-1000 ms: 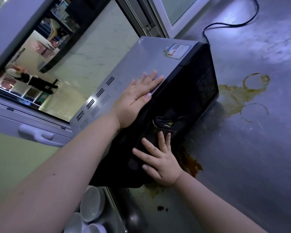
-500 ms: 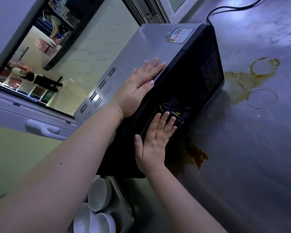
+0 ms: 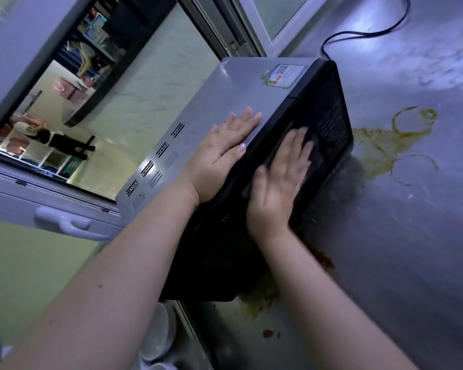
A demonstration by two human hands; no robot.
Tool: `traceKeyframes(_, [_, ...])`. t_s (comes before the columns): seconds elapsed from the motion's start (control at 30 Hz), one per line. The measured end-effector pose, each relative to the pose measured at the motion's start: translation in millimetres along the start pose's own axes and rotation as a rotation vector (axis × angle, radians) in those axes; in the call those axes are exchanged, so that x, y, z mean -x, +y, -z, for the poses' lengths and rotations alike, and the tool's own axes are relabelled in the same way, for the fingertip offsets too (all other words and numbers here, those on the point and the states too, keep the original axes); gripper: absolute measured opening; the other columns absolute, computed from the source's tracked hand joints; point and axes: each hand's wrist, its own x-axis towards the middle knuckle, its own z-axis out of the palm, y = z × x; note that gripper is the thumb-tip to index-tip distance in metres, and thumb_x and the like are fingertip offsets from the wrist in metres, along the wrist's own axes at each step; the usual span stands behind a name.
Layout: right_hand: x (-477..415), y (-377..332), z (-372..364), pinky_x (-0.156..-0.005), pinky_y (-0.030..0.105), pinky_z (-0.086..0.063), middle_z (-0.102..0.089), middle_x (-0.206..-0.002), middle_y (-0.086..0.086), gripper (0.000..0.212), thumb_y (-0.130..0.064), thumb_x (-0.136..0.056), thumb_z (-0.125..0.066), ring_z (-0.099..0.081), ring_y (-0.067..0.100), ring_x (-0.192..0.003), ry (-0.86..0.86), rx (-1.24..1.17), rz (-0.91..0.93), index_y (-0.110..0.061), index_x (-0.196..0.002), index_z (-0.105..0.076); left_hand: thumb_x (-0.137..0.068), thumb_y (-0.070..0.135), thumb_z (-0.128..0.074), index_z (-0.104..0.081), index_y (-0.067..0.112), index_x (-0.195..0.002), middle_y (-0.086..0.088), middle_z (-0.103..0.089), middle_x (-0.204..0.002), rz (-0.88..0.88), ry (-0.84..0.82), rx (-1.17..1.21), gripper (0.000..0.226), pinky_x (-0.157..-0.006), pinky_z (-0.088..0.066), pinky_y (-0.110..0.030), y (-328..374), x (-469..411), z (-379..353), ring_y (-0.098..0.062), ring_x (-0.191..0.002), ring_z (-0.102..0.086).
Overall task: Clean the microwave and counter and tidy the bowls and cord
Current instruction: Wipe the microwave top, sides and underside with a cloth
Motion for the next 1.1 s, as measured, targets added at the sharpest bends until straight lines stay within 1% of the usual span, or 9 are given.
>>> traceKeyframes(0.13, [114.8, 6.7, -15.1, -0.117, 0.056, 0.000, 0.008, -0.162, 0.000, 0.061, -0.042, -0.102, -0.021, 0.006, 0.035, -0.148, -0.190, 0.114, 0.292, -0.017, -0.154, 0.002, -0.096, 0.020, -0.036, -0.034, 0.031, -0.147, 0.012, -0.024, -0.157, 0.010, 0.009, 0.016, 0.052, -0.121, 0.000, -0.046, 2.9, 1.7, 0.0, -0.005, -0.147, -0.008])
traceKeyframes(0.2, [123.2, 16.1, -15.8, -0.118, 0.055, 0.000, 0.008, -0.162, -0.001, 0.061, -0.041, -0.103, -0.021, 0.008, 0.032, -0.148, -0.205, 0.149, 0.350, -0.019, -0.154, 0.003, -0.097, 0.020, -0.035, -0.034, 0.031, -0.147, 0.011, -0.023, -0.158, 0.007, 0.011, 0.011, 0.052, -0.121, 0.000, -0.044, 3.2, 2.8, -0.7, -0.005, -0.147, -0.008])
traceKeyframes(0.33, [53.9, 15.3, -3.0, -0.119, 0.053, -0.001, 0.009, -0.162, -0.003, 0.060, -0.041, -0.102, -0.021, 0.006, 0.030, -0.148, -0.143, 0.102, 0.256, -0.018, -0.154, -0.001, -0.097, 0.022, -0.036, -0.034, 0.030, -0.147, 0.010, -0.023, -0.158, -0.004, 0.010, -0.003, 0.051, -0.121, -0.001, -0.045, 1.8, 2.1, 0.2, -0.005, -0.147, -0.009])
traceKeyframes(0.47, [-47.7, 20.1, 18.5, -0.119, 0.049, 0.001, -0.010, -0.161, 0.011, 0.063, -0.035, -0.097, -0.028, 0.001, 0.029, -0.148, -0.035, 0.041, 0.075, -0.007, -0.152, -0.017, -0.097, 0.023, -0.037, -0.034, 0.032, -0.146, 0.011, -0.024, -0.157, -0.005, 0.012, 0.033, 0.050, -0.121, 0.000, -0.044, -0.5, 1.0, -0.8, -0.004, -0.147, -0.009])
traceKeyframes(0.6, [-95.7, 25.2, 25.5, -0.120, 0.046, 0.002, -0.011, -0.161, 0.009, 0.063, -0.036, -0.097, -0.027, 0.000, 0.026, -0.149, 0.048, 0.026, -0.002, -0.009, -0.153, -0.016, -0.097, 0.023, -0.037, -0.034, 0.033, -0.146, 0.012, -0.024, -0.157, 0.003, 0.016, 0.038, 0.051, -0.122, 0.000, -0.041, -0.1, 0.5, -1.3, -0.003, -0.147, -0.010])
traceKeyframes(0.77, [-24.1, 8.7, 8.4, -0.119, 0.049, 0.000, -0.008, -0.161, 0.008, 0.064, -0.038, -0.098, -0.029, 0.001, 0.029, -0.149, -0.014, 0.036, 0.050, -0.010, -0.153, -0.013, -0.096, 0.023, -0.037, -0.031, 0.034, -0.146, 0.014, -0.023, -0.156, -0.001, 0.007, 0.022, 0.051, -0.121, 0.001, -0.043, 1.3, 0.1, -0.9, -0.005, -0.147, -0.009])
traceKeyframes(0.93, [135.3, 9.9, -14.1, -0.117, 0.055, -0.002, 0.007, -0.162, -0.001, 0.062, -0.043, -0.102, -0.023, 0.005, 0.032, -0.148, -0.240, 0.128, 0.315, -0.019, -0.154, 0.002, -0.096, 0.020, -0.037, -0.033, 0.033, -0.146, 0.012, -0.025, -0.157, 0.010, 0.024, 0.029, 0.052, -0.121, -0.001, -0.045, 3.1, 1.6, -1.0, -0.002, -0.147, -0.009])
traceKeyframes(1.0, [147.7, 16.2, -17.8, -0.117, 0.053, 0.001, 0.006, -0.162, -0.001, 0.061, -0.041, -0.103, -0.023, 0.006, 0.031, -0.148, -0.234, 0.149, 0.318, -0.020, -0.155, 0.001, -0.097, 0.020, -0.037, -0.034, 0.033, -0.146, 0.011, -0.025, -0.157, 0.007, 0.026, 0.025, 0.051, -0.122, -0.001, -0.045, 3.6, 2.6, -1.5, -0.002, -0.146, -0.009])
traceKeyframes(1.1, [105.2, 20.1, -15.0, -0.118, 0.053, -0.001, 0.005, -0.162, -0.004, 0.059, -0.041, -0.103, -0.021, 0.004, 0.030, -0.148, -0.145, 0.094, 0.214, -0.022, -0.155, 0.000, -0.096, 0.021, -0.037, -0.031, 0.033, -0.146, 0.013, -0.024, -0.156, 0.009, 0.023, 0.018, 0.052, -0.121, 0.000, -0.044, 2.1, 2.0, -1.8, -0.003, -0.147, -0.009])
